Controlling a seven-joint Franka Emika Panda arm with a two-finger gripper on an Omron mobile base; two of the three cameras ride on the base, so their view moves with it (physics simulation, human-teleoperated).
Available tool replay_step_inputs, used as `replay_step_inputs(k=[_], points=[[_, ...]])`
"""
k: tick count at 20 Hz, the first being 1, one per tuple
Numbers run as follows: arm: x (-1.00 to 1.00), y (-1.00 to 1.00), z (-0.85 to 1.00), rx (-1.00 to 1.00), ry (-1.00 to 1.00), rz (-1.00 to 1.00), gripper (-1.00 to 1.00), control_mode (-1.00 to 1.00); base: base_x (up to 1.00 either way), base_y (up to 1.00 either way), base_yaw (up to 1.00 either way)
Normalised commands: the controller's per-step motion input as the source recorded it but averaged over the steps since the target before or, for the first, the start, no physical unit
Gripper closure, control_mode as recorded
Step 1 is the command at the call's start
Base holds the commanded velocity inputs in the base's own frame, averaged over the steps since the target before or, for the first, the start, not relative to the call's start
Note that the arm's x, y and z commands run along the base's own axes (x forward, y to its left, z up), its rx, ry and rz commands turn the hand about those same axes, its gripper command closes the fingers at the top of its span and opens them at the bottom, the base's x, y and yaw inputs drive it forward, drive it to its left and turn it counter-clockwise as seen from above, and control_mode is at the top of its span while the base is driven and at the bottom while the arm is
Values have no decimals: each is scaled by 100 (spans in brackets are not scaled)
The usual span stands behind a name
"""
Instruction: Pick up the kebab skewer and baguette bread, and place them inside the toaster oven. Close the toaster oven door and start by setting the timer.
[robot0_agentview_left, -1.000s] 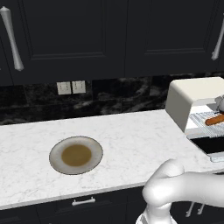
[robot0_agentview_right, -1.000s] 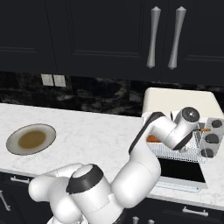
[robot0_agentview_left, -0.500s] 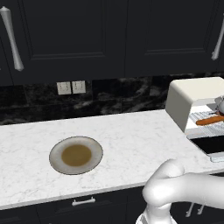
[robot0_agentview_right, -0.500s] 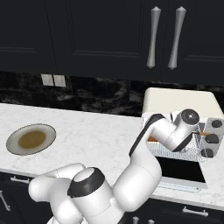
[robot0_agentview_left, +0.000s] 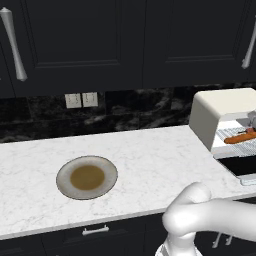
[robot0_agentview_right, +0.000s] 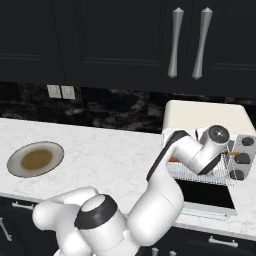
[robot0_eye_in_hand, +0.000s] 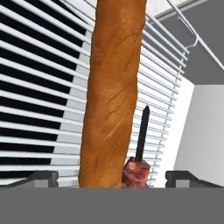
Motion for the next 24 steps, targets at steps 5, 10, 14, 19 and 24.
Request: replay_step_inputs(k=[5, 10, 14, 19, 24], points=[[-48, 0, 13, 0, 0, 0, -100, -100, 0, 0, 0], [-1, -28, 22, 0, 0, 0, -100, -100, 0, 0, 0], [20, -58, 35, 2, 0, 0, -100, -100, 0, 0, 0], [5, -48, 5, 0, 0, 1, -100, -100, 0, 0, 0], [-3, -43, 0, -2, -6, 11, -100, -100, 0, 0, 0]])
